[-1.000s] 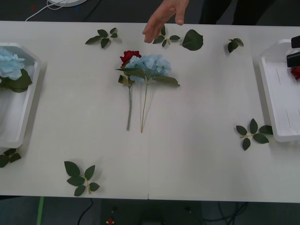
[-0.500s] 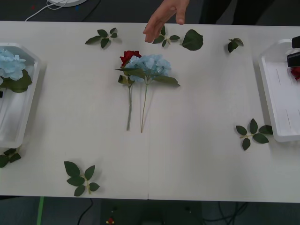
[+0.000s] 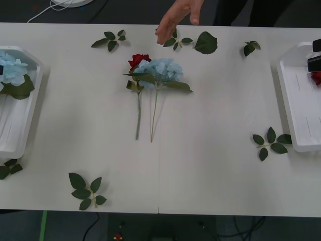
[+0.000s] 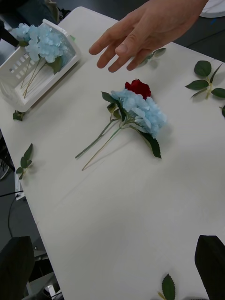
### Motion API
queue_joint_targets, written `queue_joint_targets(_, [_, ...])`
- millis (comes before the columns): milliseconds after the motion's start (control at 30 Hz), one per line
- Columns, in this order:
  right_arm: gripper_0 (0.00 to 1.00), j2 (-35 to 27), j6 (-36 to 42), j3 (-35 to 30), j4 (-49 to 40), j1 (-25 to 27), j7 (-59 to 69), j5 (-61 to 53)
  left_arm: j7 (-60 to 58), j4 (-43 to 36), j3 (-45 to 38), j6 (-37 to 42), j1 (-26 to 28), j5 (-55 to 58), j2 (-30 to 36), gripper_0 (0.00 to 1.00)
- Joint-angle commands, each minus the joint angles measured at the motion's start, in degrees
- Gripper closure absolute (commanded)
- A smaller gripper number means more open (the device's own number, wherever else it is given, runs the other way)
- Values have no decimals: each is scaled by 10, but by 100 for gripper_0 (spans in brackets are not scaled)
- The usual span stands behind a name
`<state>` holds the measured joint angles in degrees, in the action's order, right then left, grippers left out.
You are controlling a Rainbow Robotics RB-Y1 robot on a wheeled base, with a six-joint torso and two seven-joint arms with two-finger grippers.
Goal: Place the red flowers into the right box and the blue flowers into the left box. If a person shows an open palm, hand one flower to the person first, then continue sorting.
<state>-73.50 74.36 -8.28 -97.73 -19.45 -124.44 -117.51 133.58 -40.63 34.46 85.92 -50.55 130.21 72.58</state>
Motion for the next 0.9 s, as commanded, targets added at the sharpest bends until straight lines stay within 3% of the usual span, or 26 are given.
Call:
queue_joint_targets(33, [0,-9,-5,-16,1,6,-20,-7,-159,-15,-66,23,-44,-43,-52,0])
queue_joint_targets(267, [0,-9,-5,-16,1,6,-20,-7,-356,-84,-127,10,-67,-198,-111,0])
queue_joint_targets(633, [0,-9,-5,-16,1,6,-20,-7,-705,-328,-133,-48,-66,-418,-182,0])
queue_joint_targets(800, [0,-9,-5,-16,1,6,-20,-7,-787,-359,-125,-56,-66,-501,-236,0])
queue_joint_targets(900, [0,-9,-5,-16,1,6,-20,-7,-838,-375,-85,-103,-66,-543,-258,0])
